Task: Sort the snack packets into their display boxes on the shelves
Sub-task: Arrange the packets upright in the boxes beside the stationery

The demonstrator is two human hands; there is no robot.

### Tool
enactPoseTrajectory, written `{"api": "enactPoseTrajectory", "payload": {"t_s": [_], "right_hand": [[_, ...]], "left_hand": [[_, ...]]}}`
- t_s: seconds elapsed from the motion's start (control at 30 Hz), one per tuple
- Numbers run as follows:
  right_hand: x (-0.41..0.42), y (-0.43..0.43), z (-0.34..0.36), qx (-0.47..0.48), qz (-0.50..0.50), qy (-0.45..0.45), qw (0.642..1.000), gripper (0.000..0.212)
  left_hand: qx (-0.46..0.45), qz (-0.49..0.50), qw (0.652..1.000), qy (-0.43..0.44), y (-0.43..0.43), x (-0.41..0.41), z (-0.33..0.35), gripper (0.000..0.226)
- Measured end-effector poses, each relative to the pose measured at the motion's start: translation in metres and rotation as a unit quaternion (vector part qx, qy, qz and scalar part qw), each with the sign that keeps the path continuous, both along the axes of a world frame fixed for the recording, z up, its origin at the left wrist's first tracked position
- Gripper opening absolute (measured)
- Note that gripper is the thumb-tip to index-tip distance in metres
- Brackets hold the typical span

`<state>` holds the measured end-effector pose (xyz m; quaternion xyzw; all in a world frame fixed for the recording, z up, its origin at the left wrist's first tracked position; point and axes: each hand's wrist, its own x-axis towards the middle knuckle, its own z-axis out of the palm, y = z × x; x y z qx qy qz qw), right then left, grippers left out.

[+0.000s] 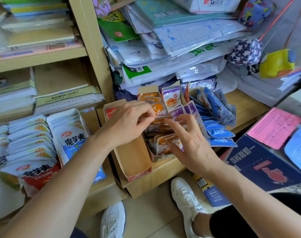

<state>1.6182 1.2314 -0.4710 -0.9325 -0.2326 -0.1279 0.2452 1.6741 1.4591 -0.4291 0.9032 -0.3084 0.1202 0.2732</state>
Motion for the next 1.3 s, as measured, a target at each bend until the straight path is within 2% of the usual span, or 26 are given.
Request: {"api": "enactPoseTrajectory", "payload": {"t_s": [0.1,0.23,0.37,0.43,0.57,0.7,0.9,1.0,1.07,1.17,1.23,1.3], "right_hand": [[-0.004,0.005,-0.005,0.067,-0.020,0.029,0.997,0.079],[-0.003,0.006,-0.010,0.055,-0.008,0.038,0.998,0.071],[-0.002,0.006,-0.009,0.069,0.008,0.046,0.996,0.061],[-0.004,0.006,-0.006,0.089,0.004,0.051,0.995,0.061],[-0.010,0.010,-0.008,0.168,-0.028,0.073,0.983,0.077],[-0.014,0.014,-0.017,0.137,-0.029,0.082,0.987,0.091],[-0.022,0.018,-0.016,0.190,-0.038,0.095,0.977,0.092],[-0.027,0.021,-0.019,0.146,-0.025,0.081,0.986,0.076],[-0.026,0.021,-0.023,0.069,-0.024,0.047,0.996,0.067],[-0.022,0.021,-0.023,-0.031,-0.030,0.018,0.999,0.066],[-0.019,0.018,-0.022,-0.048,-0.018,0.019,0.998,0.069],[-0.017,0.015,-0.019,-0.007,-0.007,0.038,0.999,0.073]], "left_hand": [[0.006,-0.011,0.998,0.058,-0.001,-0.005,-0.006,0.004],[-0.015,-0.012,0.997,0.072,0.001,-0.004,-0.009,0.005],[-0.148,0.014,0.979,0.137,0.003,-0.008,-0.006,0.022],[-0.180,0.026,0.975,0.128,0.004,-0.008,-0.006,0.018],[-0.166,0.054,0.980,0.092,0.002,-0.008,-0.009,0.009],[-0.087,0.043,0.990,0.099,0.000,-0.006,-0.010,0.018],[-0.104,0.017,0.988,0.112,0.018,-0.007,-0.009,0.023],[-0.051,0.030,0.994,0.088,0.019,-0.009,-0.014,0.023],[-0.021,0.038,0.997,0.063,0.017,-0.009,-0.015,0.017],[-0.015,0.062,0.997,0.046,0.013,-0.008,-0.015,0.012],[-0.034,0.075,0.994,0.065,0.011,-0.008,-0.014,0.012],[-0.057,0.075,0.991,0.095,0.012,-0.009,-0.011,0.012]]}}
